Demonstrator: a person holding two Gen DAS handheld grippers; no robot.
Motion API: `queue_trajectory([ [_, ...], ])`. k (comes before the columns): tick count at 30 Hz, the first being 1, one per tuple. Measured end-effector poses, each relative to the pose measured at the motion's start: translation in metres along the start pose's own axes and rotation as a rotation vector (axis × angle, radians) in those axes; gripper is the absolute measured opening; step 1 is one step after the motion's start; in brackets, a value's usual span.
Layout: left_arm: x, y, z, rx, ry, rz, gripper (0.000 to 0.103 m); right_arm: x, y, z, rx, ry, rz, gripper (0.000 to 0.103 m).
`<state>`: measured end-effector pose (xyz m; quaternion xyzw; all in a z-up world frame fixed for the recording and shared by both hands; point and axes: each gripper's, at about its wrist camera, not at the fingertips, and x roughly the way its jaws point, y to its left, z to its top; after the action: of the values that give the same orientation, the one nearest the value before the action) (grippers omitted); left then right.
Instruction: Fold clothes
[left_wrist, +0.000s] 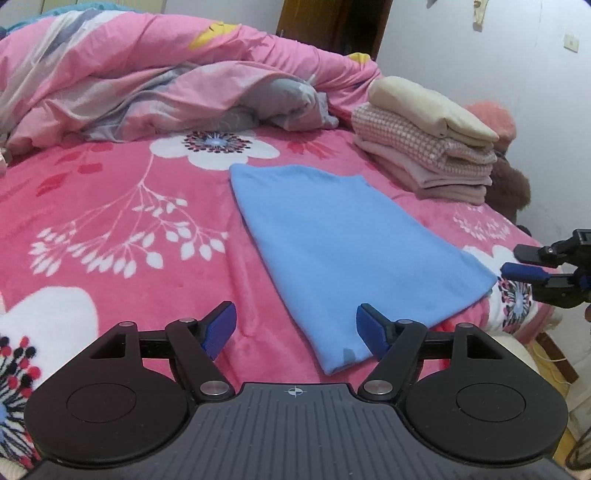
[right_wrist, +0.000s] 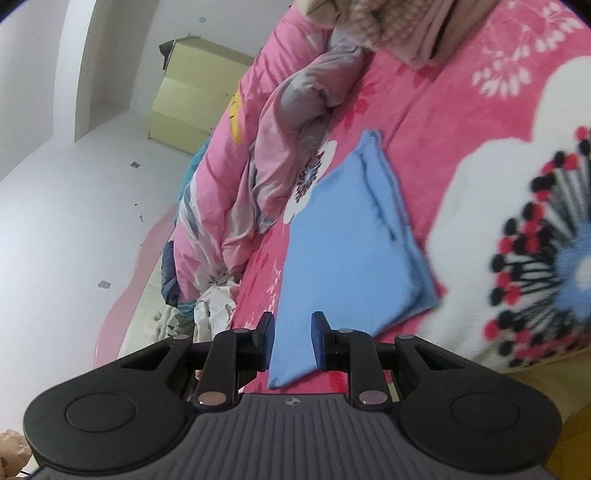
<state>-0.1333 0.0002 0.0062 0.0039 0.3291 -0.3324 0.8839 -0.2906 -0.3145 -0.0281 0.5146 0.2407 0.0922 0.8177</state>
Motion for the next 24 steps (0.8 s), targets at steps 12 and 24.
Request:
queue_trajectory([
  [12, 0.005, -0.011, 0.003, 0.015, 0.039, 0.019, 0.083, -0.005, 0.001, -0.006, 0.006, -0.016, 0.007, 0.024],
  [24, 0.02, -0.026, 0.021, 0.032, 0.057, 0.093, 0.102, 0.004, -0.003, 0.001, 0.004, 0.0, 0.008, 0.024],
])
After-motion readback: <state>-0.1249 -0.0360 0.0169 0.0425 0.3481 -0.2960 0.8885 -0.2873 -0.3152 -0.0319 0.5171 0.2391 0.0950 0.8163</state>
